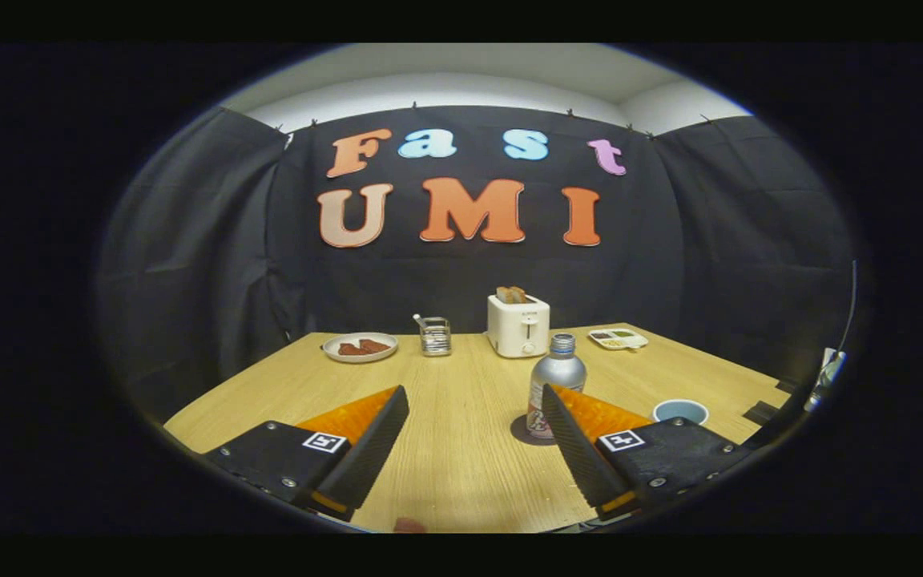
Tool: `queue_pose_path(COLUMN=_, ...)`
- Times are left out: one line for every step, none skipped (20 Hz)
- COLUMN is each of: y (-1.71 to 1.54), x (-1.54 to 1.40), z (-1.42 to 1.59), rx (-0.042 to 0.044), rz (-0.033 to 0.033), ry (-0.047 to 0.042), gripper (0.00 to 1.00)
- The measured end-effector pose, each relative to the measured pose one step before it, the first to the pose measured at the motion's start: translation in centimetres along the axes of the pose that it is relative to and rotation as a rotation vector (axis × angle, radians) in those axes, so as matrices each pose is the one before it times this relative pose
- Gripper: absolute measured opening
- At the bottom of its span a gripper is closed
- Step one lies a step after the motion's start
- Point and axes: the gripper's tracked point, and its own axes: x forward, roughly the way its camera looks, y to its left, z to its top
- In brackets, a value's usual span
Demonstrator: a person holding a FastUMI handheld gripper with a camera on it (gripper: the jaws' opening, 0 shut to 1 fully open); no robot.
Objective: Take the bottle from table, then pour the juice into the cup, finally place the bottle on the coaster
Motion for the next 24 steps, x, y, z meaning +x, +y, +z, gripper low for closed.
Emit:
queue_pose_path(y=0.45, x=-0.666, z=0.143, rx=-0.0127, rz=0.01565, ry=-0.01113, gripper=0.98)
queue_pose_path(y=0.156, x=-0.547, z=0.06, rx=-0.01667, rz=0.01024, ry=-0.00914, gripper=0.98)
queue_pose_path(y=0.132, x=-0.509, z=0.092, rx=-0.0135, rz=0.00314, ry=-0.0051, gripper=0.98)
queue_pose_path(y=-0.022, x=-0.208, z=0.087, rx=-0.00684, rz=-0.00606, ry=-0.00694, gripper=0.98)
queue_pose_path(y=0.18, x=-0.178, z=0.334, rx=-0.00351, rz=-0.0024, ry=-0.00967, gripper=0.98)
queue_pose_path(y=0.418, x=-0.027, z=0.293, rx=0.00073, rz=0.00353, ry=-0.00666, gripper=0.98)
queue_pose_path(y=0.277, x=-0.081, z=0.087, rx=0.00132, rz=0.00063, ry=0.001, gripper=0.98)
queue_pose_path(y=0.147, x=-0.161, z=0.162, rx=-0.00123, rz=-0.00165, ry=-0.00058, gripper=0.98)
queue_pose_path(y=0.013, x=-0.111, z=0.137, rx=-0.00045, rz=-0.00607, ry=-0.00077, gripper=0.98)
queue_pose_path(y=0.133, x=0.14, z=0.211, rx=0.00386, rz=-0.00708, ry=-0.00472, gripper=0.98)
queue_pose_path(y=0.27, x=0.233, z=0.125, rx=0.01032, rz=-0.00942, ry=-0.00585, gripper=0.98)
queue_pose_path(y=0.406, x=-0.005, z=0.077, rx=0.00635, rz=-0.00012, ry=-0.00153, gripper=0.98)
queue_pose_path(y=0.588, x=-0.034, z=0.116, rx=0.00171, rz=0.00463, ry=-0.00218, gripper=0.98)
queue_pose_path(y=0.562, x=-0.075, z=0.151, rx=-0.00177, rz=0.0101, ry=-0.00356, gripper=0.98)
queue_pose_path(y=0.499, x=0.092, z=0.174, rx=-0.00381, rz=0.00912, ry=-0.00257, gripper=0.98)
queue_pose_path(y=0.156, x=-0.06, z=0.125, rx=-0.00301, rz=-0.00194, ry=-0.00355, gripper=0.98)
queue_pose_path(y=0.02, x=0.068, z=-0.014, rx=-0.00006, rz=-0.00714, ry=-0.00179, gripper=0.98)
queue_pose_path(y=0.054, x=-0.06, z=-0.03, rx=0.00143, rz=-0.00343, ry=0.00151, gripper=0.98)
queue_pose_path(y=0.051, x=-0.047, z=-0.148, rx=-0.00409, rz=-0.00141, ry=0.00042, gripper=0.98)
queue_pose_path(y=-0.121, x=0.023, z=-0.067, rx=-0.01126, rz=-0.00486, ry=-0.0027, gripper=0.98)
queue_pose_path(y=-0.406, x=0.159, z=0.003, rx=-0.01254, rz=-0.00962, ry=-0.00041, gripper=0.98)
queue_pose_path(y=-0.448, x=-0.055, z=-0.09, rx=-0.01049, rz=-0.00808, ry=-0.00105, gripper=0.98)
queue_pose_path(y=-0.321, x=-0.08, z=-0.073, rx=-0.00103, rz=-0.00604, ry=-0.00236, gripper=0.98)
queue_pose_path(y=-0.196, x=-0.026, z=0.035, rx=0.00608, rz=0.0015, ry=-0.00459, gripper=0.98)
